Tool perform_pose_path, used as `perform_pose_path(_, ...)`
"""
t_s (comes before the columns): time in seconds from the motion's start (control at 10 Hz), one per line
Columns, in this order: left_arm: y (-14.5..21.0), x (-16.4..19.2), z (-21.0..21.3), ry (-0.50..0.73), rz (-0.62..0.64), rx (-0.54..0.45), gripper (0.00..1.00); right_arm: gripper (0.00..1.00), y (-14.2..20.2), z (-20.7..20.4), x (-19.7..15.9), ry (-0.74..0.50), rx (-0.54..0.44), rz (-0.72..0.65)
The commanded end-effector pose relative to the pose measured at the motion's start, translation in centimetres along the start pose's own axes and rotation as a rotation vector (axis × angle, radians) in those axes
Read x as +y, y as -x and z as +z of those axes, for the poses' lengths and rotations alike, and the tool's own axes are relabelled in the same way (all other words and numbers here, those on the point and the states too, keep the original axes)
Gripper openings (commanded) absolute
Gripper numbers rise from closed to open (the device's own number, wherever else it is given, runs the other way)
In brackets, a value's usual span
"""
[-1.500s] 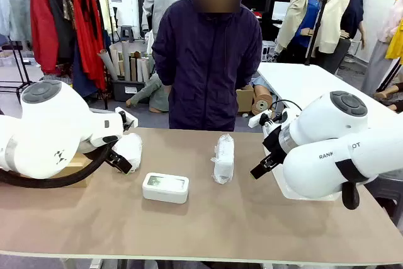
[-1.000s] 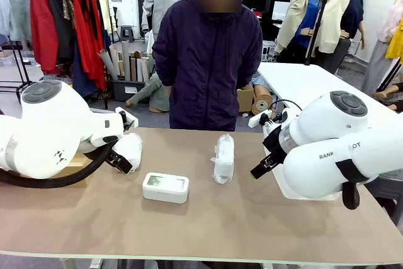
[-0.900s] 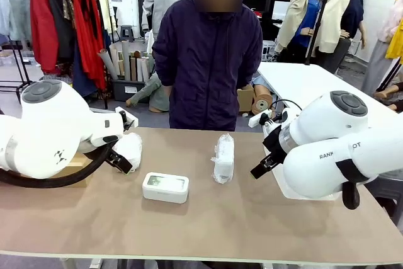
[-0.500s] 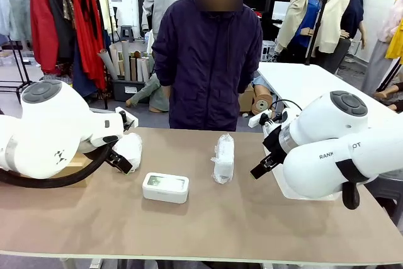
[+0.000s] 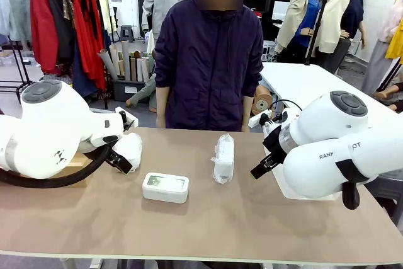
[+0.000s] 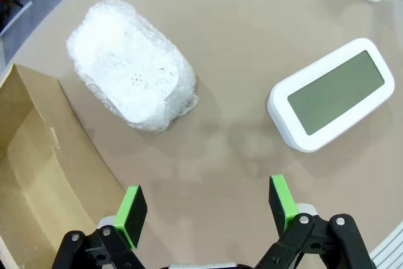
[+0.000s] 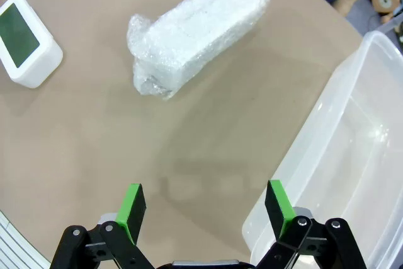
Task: Separate and place wrapped and unwrapped clocks.
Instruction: Pick up the Digital clock indicated by the person.
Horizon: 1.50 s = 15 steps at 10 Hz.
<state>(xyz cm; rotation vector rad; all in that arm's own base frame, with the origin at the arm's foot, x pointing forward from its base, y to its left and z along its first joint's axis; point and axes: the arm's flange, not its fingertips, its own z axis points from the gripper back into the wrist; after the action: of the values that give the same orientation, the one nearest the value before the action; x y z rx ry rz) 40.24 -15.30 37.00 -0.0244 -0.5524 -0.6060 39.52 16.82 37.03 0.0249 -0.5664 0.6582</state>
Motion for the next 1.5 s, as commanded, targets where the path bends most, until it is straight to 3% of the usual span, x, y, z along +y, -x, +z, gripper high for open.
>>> perform_pose_path(0.0,0.0,0.1,0.0,0.0,0.002,0.0,1.0,1.0,0.0,0.0,0.0,0.0,-0.001,-0.001)
perform_pose_path(0.3,0.0,0.0,0.0,0.0,0.0,0.0,1.0,1.0,0.0,0.0,0.0,0.0,0.0,0.0)
perform_pose_path(0.9,-1.0,2.0,4.2,0.269,-0.17,0.084,1.0,1.0,-2.3,2.0,-0.3,-0.333,0.058,0.127)
perform_pose_path(1.1,-1.8,4.8,6.2,0.377,-0.271,0.001,1.0,1.0,-4.4,3.8,-2.2,-0.438,0.031,0.162)
perform_pose_path(1.4,-3.2,8.6,8.9,0.473,-0.476,-0.205,1.0,1.0,-6.9,7.1,-6.0,-0.545,-0.116,0.322)
